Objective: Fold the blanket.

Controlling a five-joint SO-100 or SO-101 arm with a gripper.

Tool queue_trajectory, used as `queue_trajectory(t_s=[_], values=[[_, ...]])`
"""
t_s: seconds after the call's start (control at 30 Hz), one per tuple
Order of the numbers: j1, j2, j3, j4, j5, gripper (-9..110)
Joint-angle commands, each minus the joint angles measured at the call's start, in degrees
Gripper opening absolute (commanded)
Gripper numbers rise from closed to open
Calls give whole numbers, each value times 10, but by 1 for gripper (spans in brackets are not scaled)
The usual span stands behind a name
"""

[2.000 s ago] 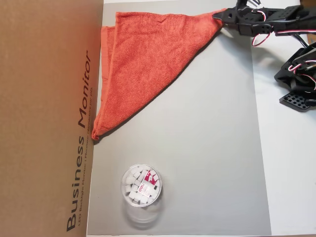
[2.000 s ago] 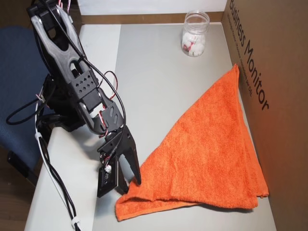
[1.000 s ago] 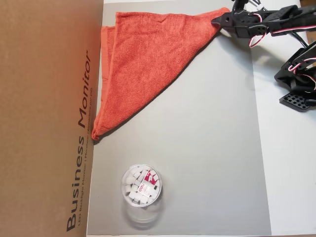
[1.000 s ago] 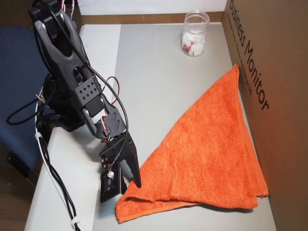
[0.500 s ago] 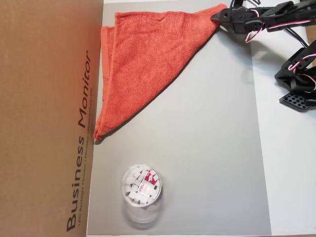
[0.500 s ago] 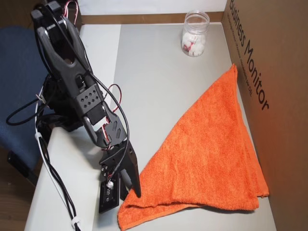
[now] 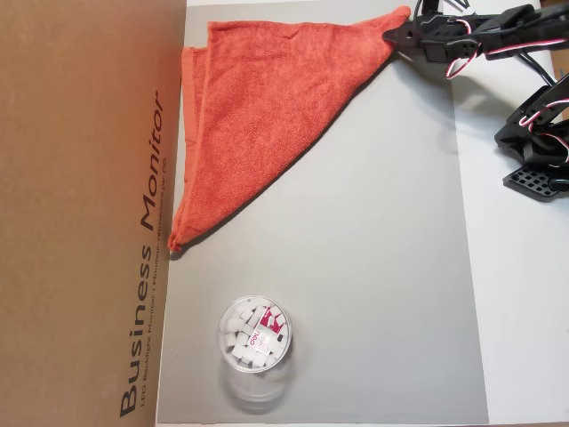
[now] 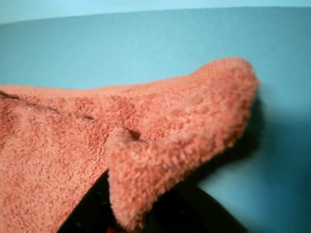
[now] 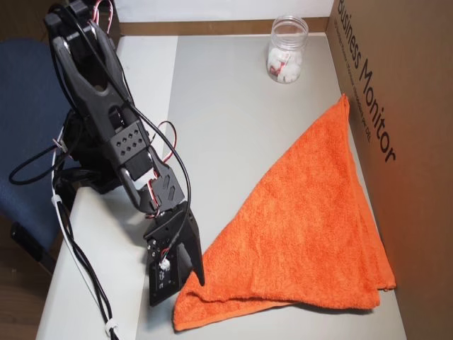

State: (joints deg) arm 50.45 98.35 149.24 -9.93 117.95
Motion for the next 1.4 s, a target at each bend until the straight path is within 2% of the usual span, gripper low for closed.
queue_trajectory(t_s=[0.0, 0.53, 1.03, 1.37], values=[[11, 68, 28, 0, -40, 0], [70, 316, 165, 0, -147, 0], [86, 453, 157, -9, -158, 0], [40, 514, 97, -10, -156, 0]])
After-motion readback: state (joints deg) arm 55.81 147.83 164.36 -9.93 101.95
